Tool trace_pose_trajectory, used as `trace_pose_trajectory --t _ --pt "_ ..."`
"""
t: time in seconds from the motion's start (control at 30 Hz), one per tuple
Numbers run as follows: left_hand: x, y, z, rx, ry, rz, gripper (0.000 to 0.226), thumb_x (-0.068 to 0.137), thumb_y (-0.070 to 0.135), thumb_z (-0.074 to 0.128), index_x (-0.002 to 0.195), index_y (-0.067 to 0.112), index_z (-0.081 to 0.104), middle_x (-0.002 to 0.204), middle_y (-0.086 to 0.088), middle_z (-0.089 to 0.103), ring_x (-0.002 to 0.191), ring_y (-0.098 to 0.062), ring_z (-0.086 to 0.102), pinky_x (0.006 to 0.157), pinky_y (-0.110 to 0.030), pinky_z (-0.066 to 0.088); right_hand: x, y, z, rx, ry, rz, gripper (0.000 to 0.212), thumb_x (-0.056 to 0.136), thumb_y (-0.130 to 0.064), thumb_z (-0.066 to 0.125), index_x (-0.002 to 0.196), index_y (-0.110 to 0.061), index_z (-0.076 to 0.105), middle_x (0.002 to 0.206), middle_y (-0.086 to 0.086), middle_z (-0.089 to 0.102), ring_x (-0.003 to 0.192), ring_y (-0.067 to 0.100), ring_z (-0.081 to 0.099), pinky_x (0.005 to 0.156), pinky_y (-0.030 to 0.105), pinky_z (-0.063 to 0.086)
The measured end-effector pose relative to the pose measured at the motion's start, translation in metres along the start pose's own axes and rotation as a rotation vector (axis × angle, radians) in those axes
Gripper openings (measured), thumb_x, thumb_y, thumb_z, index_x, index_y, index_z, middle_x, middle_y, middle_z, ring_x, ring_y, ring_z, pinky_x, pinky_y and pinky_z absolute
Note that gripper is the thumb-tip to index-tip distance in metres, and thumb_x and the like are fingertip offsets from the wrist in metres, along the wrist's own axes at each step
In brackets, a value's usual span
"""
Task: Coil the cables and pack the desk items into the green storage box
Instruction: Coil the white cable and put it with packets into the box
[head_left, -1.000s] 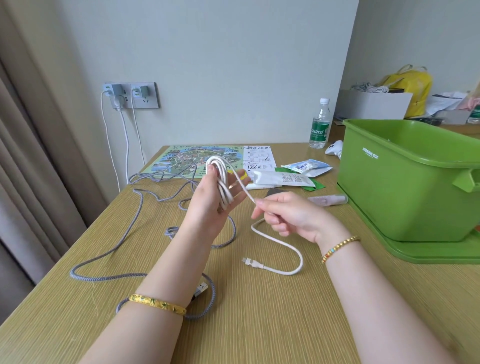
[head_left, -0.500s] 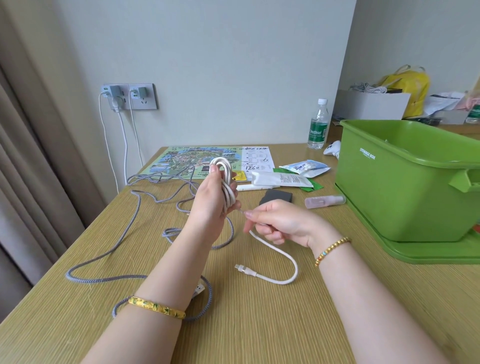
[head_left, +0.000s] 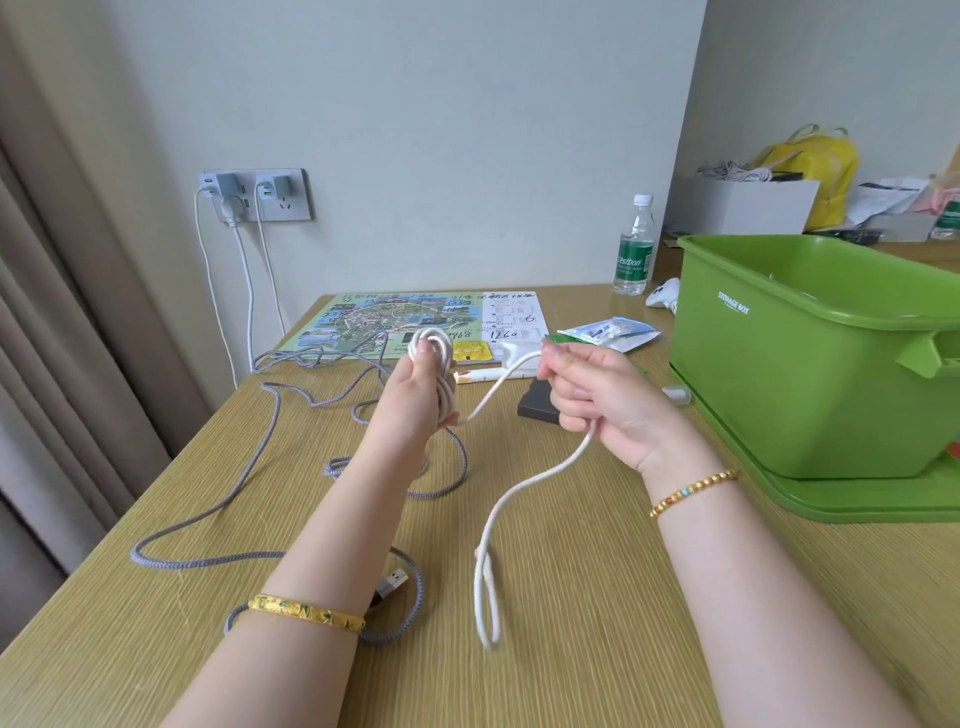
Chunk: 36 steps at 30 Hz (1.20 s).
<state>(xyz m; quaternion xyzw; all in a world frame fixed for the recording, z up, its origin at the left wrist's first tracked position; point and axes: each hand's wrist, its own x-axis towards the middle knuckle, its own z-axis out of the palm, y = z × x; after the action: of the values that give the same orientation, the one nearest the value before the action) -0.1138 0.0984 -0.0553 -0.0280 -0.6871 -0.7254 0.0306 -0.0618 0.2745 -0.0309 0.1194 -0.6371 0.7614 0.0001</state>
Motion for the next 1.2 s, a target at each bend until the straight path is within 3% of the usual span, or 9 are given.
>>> trace_pose_trajectory --t 0.1,0.23,0.33,0.47,0.67,0.7,0.8,1.03,1.2 --pt "-0.006 0.0 0.005 0.117 -0.127 0.002 0.034 0.097 0.046 0.033 0.085 0.027 0.059 0.069 0.005 0.057 0.064 -0.008 0.056 0.047 -0.019 0.048 0.001 0.003 -0.001 0.024 0.0 -0.01 0.027 0.095 -0.022 0.046 0.079 -0.006 0.062 0.043 -0.012 0.028 0.034 0.001 0.02 0.032 0.014 0.015" --pt "-0.013 0.002 0.009 0.164 -0.348 -0.071 0.042 0.097 0.049 0.032 0.093 0.023 0.065 0.07 0.003 0.06 0.059 -0.008 0.055 0.056 -0.022 0.045 0.003 0.005 -0.001 0.006 -0.036 -0.007 0.025 0.095 -0.019 0.047 0.092 -0.005 0.067 0.045 -0.011 0.027 0.036 0.002 0.019 0.034 0.014 0.013" --pt "-0.021 0.007 0.011 0.152 -0.548 -0.041 0.044 0.094 0.053 0.028 0.089 0.028 0.064 0.069 0.013 0.066 0.06 0.003 0.059 0.054 -0.012 0.046 0.003 0.006 0.001 0.003 -0.051 -0.007 0.023 0.095 -0.016 0.047 0.093 -0.006 0.068 0.045 -0.01 0.028 0.036 0.001 0.019 0.033 0.013 0.014" --pt "-0.03 0.009 0.01 0.253 -0.763 0.077 0.023 0.096 0.026 0.048 0.08 0.034 0.063 0.062 0.016 0.047 0.057 0.0 0.039 0.055 -0.017 0.032 0.001 0.005 0.002 -0.042 -0.068 -0.007 0.022 0.094 -0.015 0.048 0.09 -0.007 0.068 0.044 -0.011 0.031 0.036 0.0 0.021 0.033 0.012 0.015" --pt "-0.031 0.011 0.009 0.145 -0.829 -0.081 0.015 0.096 0.01 0.048 0.087 0.022 0.052 0.067 0.01 0.055 0.067 -0.007 0.063 0.069 -0.023 0.057 0.0 0.003 0.001 -0.119 0.024 -0.016 0.02 0.094 -0.017 0.05 0.085 -0.009 0.067 0.045 -0.009 0.032 0.034 0.001 0.021 0.032 0.012 0.016" --pt "-0.032 0.011 0.009 0.14 -0.833 -0.094 0.014 0.095 0.011 0.048 0.087 0.022 0.052 0.066 0.009 0.053 0.061 -0.007 0.062 0.063 -0.025 0.058 0.001 0.003 0.001 -0.127 0.048 -0.012 0.019 0.094 -0.017 0.051 0.084 -0.01 0.065 0.046 -0.01 0.033 0.034 0.0 0.022 0.032 0.011 0.016" --pt "-0.033 0.013 0.009 0.21 -0.774 -0.014 0.015 0.095 0.014 0.05 0.082 0.022 0.049 0.062 0.008 0.046 0.047 -0.005 0.048 0.04 -0.017 0.039 0.001 0.002 0.0 -0.184 0.079 0.034 0.013 0.091 -0.023 0.056 0.083 -0.013 0.061 0.05 -0.011 0.038 0.036 0.0 0.025 0.031 0.011 0.016" --pt "-0.031 0.014 0.007 0.177 -0.786 0.025 0.02 0.096 0.019 0.048 0.078 0.024 0.055 0.063 0.004 0.043 0.046 -0.006 0.042 0.039 -0.016 0.028 -0.001 0.001 0.002 -0.255 -0.01 0.129 0.029 0.086 -0.033 0.062 0.058 -0.027 0.066 0.052 -0.011 0.043 0.038 0.001 0.027 0.032 0.012 0.015" --pt "-0.029 0.011 0.012 0.241 -0.593 0.066 0.021 0.097 0.031 0.044 0.084 0.021 0.056 0.074 0.001 0.056 0.049 -0.008 0.05 0.04 -0.02 0.035 0.0 0.003 0.001 -0.277 0.091 0.121 0.019 0.088 -0.027 0.06 0.074 -0.016 0.058 0.045 -0.012 0.035 0.035 0.001 0.024 0.032 0.013 0.015"
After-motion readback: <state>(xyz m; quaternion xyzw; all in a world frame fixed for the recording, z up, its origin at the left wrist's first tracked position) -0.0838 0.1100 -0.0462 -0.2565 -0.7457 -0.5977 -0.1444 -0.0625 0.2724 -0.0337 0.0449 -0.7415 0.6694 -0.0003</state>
